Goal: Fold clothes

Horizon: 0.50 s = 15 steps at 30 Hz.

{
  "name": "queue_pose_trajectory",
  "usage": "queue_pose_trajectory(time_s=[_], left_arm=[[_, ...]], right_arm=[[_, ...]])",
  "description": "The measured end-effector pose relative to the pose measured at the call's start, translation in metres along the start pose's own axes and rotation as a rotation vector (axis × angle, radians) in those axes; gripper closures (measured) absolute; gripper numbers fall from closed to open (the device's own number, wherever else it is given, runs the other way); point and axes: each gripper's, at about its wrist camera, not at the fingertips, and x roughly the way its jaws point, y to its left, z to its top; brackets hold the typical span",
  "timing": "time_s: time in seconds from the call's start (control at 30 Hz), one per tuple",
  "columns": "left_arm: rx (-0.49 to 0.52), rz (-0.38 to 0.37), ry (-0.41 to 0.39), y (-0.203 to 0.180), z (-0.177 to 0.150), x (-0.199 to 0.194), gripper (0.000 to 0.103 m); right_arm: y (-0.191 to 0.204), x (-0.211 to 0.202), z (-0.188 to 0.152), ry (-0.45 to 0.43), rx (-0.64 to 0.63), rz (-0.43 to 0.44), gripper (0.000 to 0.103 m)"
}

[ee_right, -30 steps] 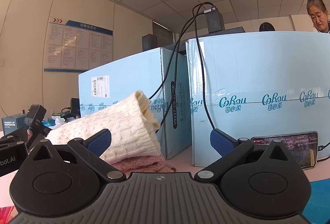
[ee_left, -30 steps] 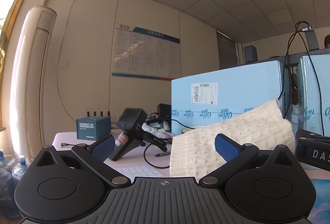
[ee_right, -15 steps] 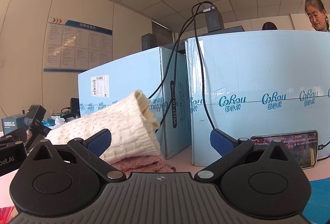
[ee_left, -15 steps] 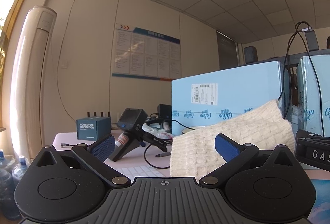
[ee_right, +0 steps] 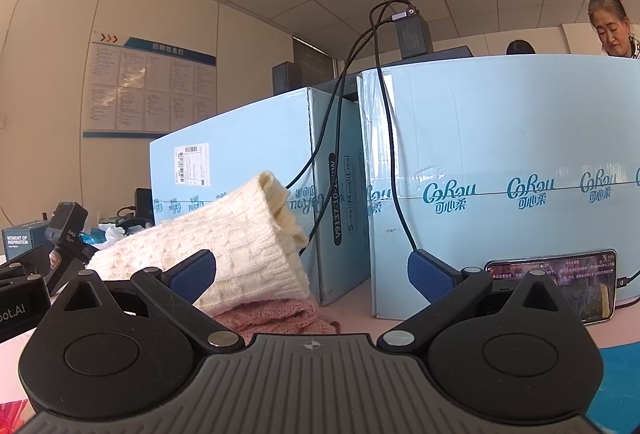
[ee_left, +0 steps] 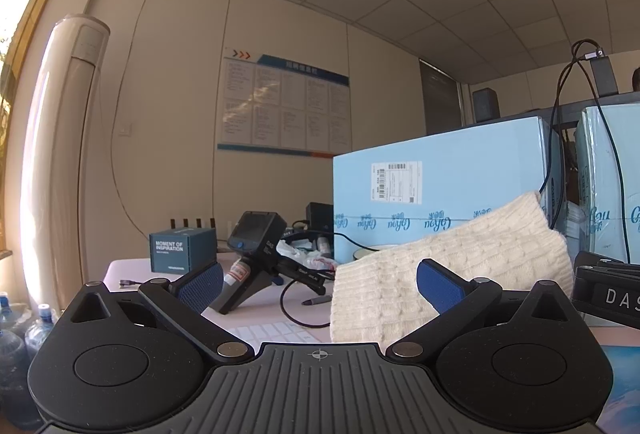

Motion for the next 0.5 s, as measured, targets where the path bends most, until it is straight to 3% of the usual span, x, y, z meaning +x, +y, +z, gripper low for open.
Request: queue_pose_trajectory(time_s=[0.5], left_arm=[[0.007, 0.019, -0.002, -0.0004, 0.0002, 0.0005, 0.0]], right_arm=[[0.0004, 0.0004, -0.0003, 0.003, 0.002, -0.002, 0.0]])
